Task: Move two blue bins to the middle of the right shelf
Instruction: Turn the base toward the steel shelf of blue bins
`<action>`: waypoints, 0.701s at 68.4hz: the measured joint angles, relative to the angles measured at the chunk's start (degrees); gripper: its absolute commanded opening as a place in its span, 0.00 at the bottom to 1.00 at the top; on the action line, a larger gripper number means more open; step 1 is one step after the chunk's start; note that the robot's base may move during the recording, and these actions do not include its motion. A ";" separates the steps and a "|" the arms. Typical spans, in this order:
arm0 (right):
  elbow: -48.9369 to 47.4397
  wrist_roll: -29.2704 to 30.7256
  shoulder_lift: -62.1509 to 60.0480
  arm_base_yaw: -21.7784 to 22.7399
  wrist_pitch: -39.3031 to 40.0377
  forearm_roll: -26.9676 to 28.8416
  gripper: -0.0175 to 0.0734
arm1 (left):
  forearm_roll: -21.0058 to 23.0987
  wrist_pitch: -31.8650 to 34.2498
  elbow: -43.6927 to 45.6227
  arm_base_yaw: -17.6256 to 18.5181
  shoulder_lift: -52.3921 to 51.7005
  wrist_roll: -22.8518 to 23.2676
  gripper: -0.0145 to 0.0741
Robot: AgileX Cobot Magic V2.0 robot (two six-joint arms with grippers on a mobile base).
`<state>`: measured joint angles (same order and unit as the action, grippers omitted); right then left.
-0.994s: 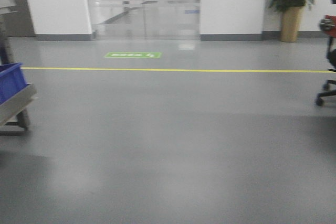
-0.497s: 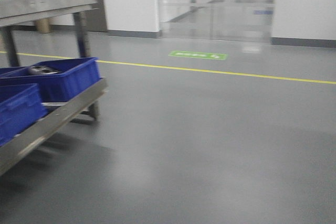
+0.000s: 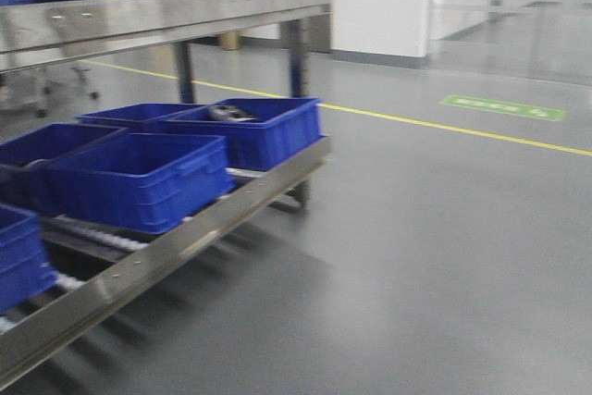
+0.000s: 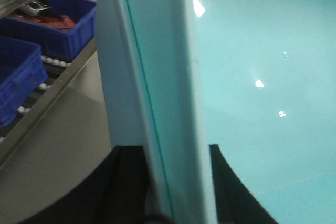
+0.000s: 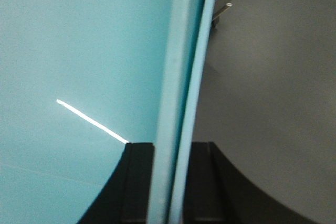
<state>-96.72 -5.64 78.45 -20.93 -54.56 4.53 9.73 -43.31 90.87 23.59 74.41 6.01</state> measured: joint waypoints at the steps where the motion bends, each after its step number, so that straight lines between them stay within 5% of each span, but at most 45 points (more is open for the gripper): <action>1: 0.00 0.00 0.00 0.00 0.00 0.00 0.02 | 0.00 0.00 0.00 0.00 0.00 0.00 0.04; 48: 0.00 0.00 0.00 0.00 0.00 0.00 0.02 | 0.00 0.00 0.00 0.00 0.00 0.00 0.04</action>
<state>-96.72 -5.64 78.45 -20.93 -54.56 4.53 9.73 -43.31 90.87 23.59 74.41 6.01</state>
